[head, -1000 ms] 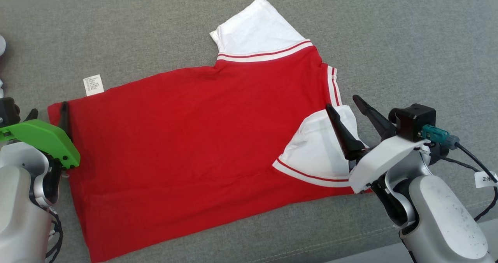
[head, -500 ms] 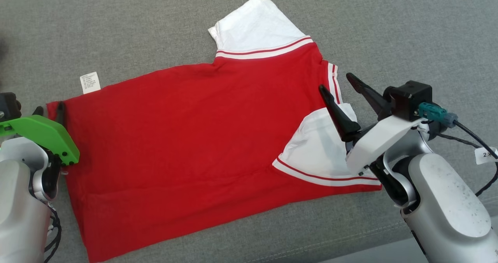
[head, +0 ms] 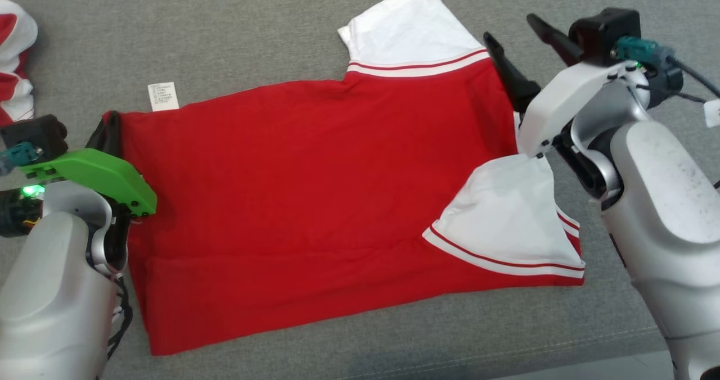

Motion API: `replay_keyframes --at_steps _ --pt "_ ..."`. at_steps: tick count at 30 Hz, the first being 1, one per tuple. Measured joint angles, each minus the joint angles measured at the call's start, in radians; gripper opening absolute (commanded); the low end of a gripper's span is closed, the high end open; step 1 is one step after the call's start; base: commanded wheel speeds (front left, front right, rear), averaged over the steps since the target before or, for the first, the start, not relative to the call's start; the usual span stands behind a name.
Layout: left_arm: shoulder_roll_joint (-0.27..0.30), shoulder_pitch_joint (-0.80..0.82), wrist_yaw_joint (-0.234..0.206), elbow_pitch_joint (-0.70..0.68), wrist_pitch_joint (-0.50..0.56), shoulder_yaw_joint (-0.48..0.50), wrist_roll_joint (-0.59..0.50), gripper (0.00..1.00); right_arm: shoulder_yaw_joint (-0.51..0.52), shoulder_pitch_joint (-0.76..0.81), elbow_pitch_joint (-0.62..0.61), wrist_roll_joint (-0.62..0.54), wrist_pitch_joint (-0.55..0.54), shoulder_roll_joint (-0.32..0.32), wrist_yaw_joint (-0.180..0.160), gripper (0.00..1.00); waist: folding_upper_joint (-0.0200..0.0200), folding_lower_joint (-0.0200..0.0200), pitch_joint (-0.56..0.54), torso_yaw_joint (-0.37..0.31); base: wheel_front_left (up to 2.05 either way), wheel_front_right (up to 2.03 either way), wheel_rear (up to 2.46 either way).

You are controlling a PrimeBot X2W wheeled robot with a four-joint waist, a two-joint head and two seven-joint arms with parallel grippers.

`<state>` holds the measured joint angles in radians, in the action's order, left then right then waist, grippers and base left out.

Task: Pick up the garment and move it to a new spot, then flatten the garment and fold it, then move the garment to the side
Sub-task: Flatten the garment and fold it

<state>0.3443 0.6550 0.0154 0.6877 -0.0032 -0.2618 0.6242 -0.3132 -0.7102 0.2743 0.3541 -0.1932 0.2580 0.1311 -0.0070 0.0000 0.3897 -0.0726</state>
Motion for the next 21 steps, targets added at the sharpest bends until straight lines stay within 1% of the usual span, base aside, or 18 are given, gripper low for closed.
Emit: replay_keyframes --at_steps 5,10,13,16,21 --pt "-0.066 -0.003 0.008 -0.053 -0.088 -0.026 -0.007 0.00 0.044 -0.138 0.147 -0.030 -0.038 0.006 0.000 1.00 0.0000 0.0000 0.015 0.063 0.00 0.00 0.00" --pt "-0.121 0.001 0.010 -0.079 -0.128 -0.062 -0.021 0.00 0.096 -0.282 0.300 -0.060 -0.092 0.003 0.000 1.00 0.0000 0.0001 0.040 0.136 0.00 0.00 0.00" --pt "-0.157 0.015 0.005 -0.081 -0.153 -0.077 -0.031 0.00 0.117 -0.356 0.400 -0.084 -0.129 -0.002 0.000 1.00 0.0000 0.0000 0.061 0.179 0.00 0.00 0.00" --pt "-0.197 0.033 0.010 -0.074 -0.175 -0.092 -0.031 0.00 0.137 -0.416 0.492 -0.110 -0.160 -0.010 0.000 1.00 0.0000 0.0000 0.087 0.217 0.00 0.00 0.00" --pt "-0.230 0.061 0.020 -0.048 -0.201 -0.113 -0.033 0.00 0.158 -0.477 0.613 -0.134 -0.188 -0.008 0.000 1.00 0.0000 0.0001 0.131 0.273 0.00 0.00 0.00"
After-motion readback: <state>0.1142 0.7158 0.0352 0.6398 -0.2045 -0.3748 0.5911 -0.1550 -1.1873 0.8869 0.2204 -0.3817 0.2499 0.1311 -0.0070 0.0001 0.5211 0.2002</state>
